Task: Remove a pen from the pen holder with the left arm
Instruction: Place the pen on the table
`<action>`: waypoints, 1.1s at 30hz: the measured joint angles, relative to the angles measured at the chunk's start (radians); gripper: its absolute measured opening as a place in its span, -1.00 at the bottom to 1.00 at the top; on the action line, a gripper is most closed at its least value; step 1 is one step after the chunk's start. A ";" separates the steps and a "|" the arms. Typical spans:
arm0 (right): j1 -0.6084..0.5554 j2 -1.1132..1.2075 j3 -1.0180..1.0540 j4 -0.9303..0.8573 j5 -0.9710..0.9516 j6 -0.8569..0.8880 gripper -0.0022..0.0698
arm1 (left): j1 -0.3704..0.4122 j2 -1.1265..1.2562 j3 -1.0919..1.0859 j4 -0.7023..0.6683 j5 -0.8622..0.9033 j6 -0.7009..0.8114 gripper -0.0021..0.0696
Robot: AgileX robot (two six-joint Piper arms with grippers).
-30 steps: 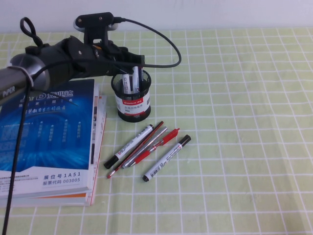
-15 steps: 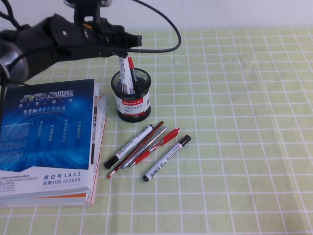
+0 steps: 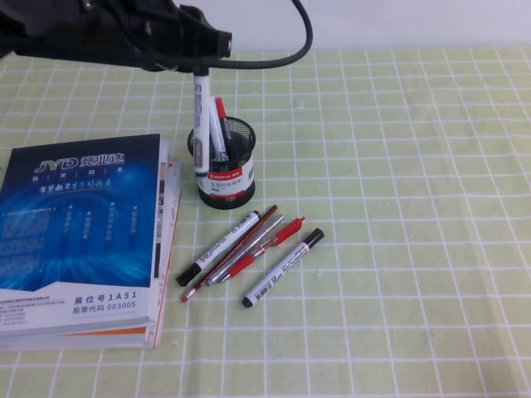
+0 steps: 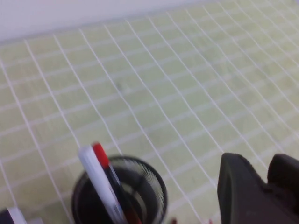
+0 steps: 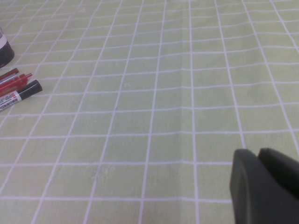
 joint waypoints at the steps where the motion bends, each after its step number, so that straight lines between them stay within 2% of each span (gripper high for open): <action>1: 0.000 0.000 0.000 0.000 0.000 0.000 -0.97 | 0.000 -0.010 0.000 0.003 0.041 0.000 -0.69; 5: 0.000 0.000 0.000 0.000 0.000 0.000 -0.97 | -0.036 -0.025 0.000 0.052 0.179 0.000 -0.69; 14: 0.000 0.000 0.000 0.000 0.000 0.000 -0.97 | -0.227 0.030 -0.039 0.301 0.379 -0.120 -0.69; 18: 0.000 0.000 0.000 0.000 0.000 0.000 -0.97 | -0.283 0.127 -0.118 0.376 0.462 -0.162 -0.69; 33: 0.000 0.000 0.000 0.000 0.000 0.000 -0.97 | -0.309 0.482 -0.346 0.422 0.536 -0.182 -0.69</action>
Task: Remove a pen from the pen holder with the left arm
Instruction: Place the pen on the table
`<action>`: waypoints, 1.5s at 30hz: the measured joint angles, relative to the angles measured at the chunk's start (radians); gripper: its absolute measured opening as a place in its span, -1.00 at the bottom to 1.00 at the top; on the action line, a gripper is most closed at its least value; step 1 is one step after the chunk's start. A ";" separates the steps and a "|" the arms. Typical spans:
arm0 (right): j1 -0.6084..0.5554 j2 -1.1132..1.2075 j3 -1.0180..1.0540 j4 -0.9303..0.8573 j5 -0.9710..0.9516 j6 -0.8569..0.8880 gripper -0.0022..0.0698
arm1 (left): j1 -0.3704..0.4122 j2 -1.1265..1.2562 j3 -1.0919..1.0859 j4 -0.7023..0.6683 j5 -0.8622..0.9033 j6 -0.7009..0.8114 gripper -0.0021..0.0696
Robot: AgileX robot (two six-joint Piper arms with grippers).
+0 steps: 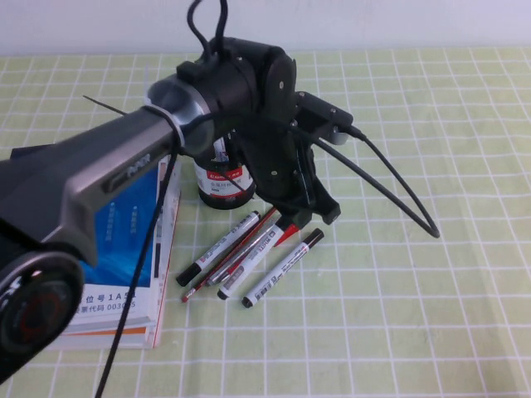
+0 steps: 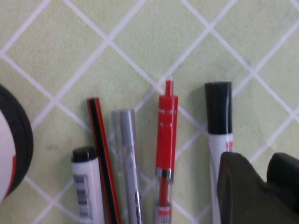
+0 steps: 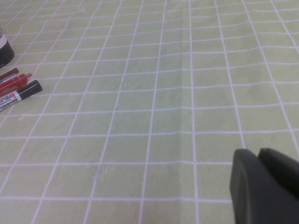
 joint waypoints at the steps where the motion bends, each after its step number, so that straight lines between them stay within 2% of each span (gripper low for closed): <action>1: 0.000 0.000 0.000 0.000 0.000 0.000 -0.97 | 0.000 0.012 -0.008 0.002 -0.005 0.000 -0.69; 16: 0.000 0.000 0.000 0.000 0.000 0.000 -0.97 | -0.008 0.111 -0.032 0.007 -0.142 0.043 -0.69; 26: 0.000 0.000 0.000 0.000 0.000 0.000 -0.97 | -0.008 0.132 -0.032 0.007 -0.172 0.078 -0.69; 29: 0.000 0.000 0.000 0.000 0.000 0.000 -0.97 | -0.010 0.132 -0.032 0.004 -0.172 0.090 -0.59; 34: 0.000 0.000 0.000 0.000 0.000 0.000 -0.97 | -0.010 0.133 -0.032 -0.004 -0.173 0.093 -0.22; 38: 0.000 0.000 0.000 0.000 0.000 0.000 -0.97 | -0.010 0.100 -0.032 -0.004 -0.169 0.094 -0.12; 41: 0.000 0.000 0.000 0.000 0.000 0.000 -0.97 | -0.010 0.038 -0.032 -0.004 -0.153 0.087 -0.15; 45: 0.000 0.000 0.000 0.000 0.000 0.000 -0.97 | -0.010 -0.112 0.022 -0.004 -0.170 0.050 -0.51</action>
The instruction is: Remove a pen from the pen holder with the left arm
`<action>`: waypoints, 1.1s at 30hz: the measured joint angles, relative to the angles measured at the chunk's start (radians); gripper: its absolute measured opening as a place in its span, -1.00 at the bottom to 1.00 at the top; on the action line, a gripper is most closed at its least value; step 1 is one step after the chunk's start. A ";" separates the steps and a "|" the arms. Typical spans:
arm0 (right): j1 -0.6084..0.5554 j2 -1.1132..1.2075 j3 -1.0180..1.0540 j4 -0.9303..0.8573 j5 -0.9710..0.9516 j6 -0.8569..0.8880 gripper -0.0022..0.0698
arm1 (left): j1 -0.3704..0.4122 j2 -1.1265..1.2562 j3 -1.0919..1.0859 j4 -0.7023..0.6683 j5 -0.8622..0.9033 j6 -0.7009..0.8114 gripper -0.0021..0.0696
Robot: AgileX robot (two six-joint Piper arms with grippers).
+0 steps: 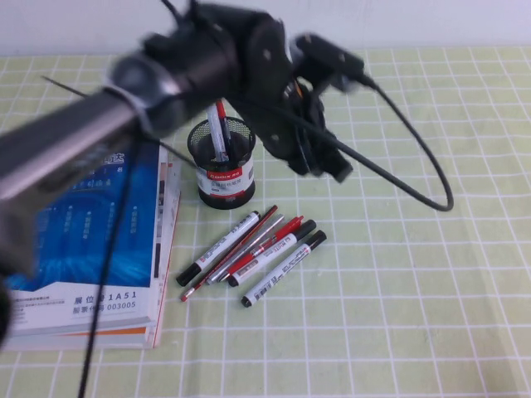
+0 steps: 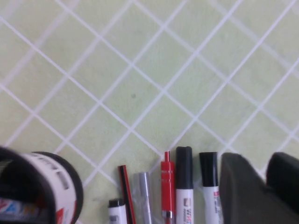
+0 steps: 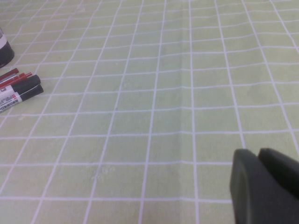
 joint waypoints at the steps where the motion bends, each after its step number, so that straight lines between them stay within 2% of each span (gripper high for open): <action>1: 0.000 0.000 0.000 0.000 0.000 0.000 -0.97 | 0.000 -0.047 0.026 0.000 -0.013 -0.002 -0.64; 3: 0.000 0.000 0.000 0.000 0.000 0.000 -0.97 | 0.000 -0.144 0.082 -0.001 -0.043 -0.008 -0.82; 7: 0.000 0.000 0.000 0.000 0.000 0.000 -0.97 | 0.000 -0.322 0.236 -0.004 -0.132 -0.037 -0.92; 17: 0.000 0.000 0.000 0.000 0.000 0.000 -0.97 | 0.000 -0.730 0.674 0.010 -0.343 -0.074 -0.94; 25: 0.000 0.000 0.000 0.000 0.000 0.000 -0.97 | 0.000 -1.021 1.029 0.011 -0.580 -0.134 -0.94; 29: 0.000 0.000 0.000 0.000 0.000 0.000 -0.97 | 0.000 -1.102 1.152 0.011 -0.617 -0.143 -0.94; 33: 0.000 0.000 0.000 0.000 0.000 0.000 -0.97 | 0.000 -1.116 1.187 0.018 -0.644 -0.137 -0.94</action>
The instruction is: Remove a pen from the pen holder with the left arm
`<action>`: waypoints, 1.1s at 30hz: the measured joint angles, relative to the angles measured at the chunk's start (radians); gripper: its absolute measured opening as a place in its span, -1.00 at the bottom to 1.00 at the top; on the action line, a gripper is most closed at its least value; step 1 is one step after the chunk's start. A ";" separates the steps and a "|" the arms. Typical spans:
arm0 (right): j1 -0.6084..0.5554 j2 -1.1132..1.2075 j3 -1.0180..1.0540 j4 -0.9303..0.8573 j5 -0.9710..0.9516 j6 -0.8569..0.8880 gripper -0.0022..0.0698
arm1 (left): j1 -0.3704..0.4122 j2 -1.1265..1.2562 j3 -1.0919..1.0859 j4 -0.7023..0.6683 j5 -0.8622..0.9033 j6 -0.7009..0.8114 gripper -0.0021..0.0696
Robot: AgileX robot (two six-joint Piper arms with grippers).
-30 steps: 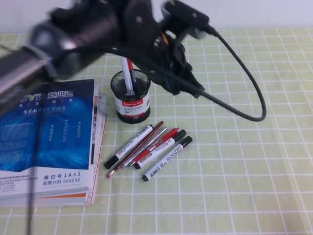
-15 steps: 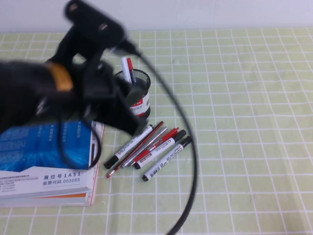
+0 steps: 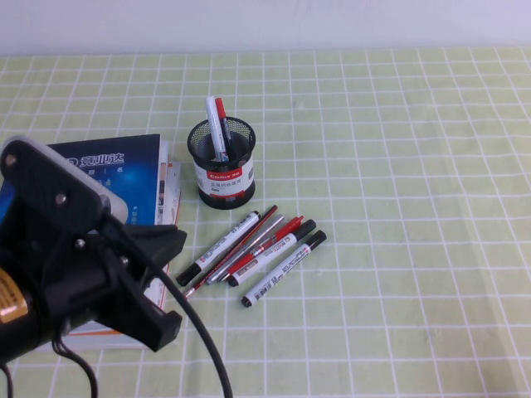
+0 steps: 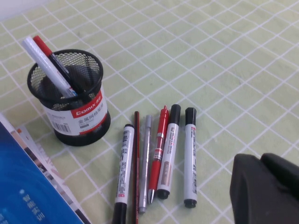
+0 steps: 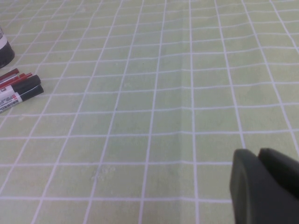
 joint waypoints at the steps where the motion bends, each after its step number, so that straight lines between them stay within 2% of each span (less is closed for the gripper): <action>1: 0.000 0.000 0.000 0.000 0.000 0.000 -0.97 | 0.000 0.000 0.002 0.004 -0.004 0.004 -0.94; 9: 0.000 0.000 0.000 0.000 0.000 0.000 -0.97 | 0.000 -0.011 0.010 0.029 -0.046 -0.002 -0.94; 14: 0.000 0.000 0.000 0.000 0.000 0.000 -0.97 | 0.018 -0.081 0.101 0.041 -0.167 -0.002 -0.94; 20: 0.000 0.000 0.000 0.000 0.000 0.000 -0.97 | 0.171 -0.288 0.296 0.027 -0.339 -0.013 -0.94; 28: 0.000 0.000 0.000 0.000 0.000 0.000 -0.97 | 0.437 -0.623 0.525 0.027 -0.367 -0.030 -0.94; 33: 0.000 0.000 0.000 0.000 0.000 0.000 -0.97 | 0.508 -0.788 0.623 0.027 -0.367 -0.043 -0.94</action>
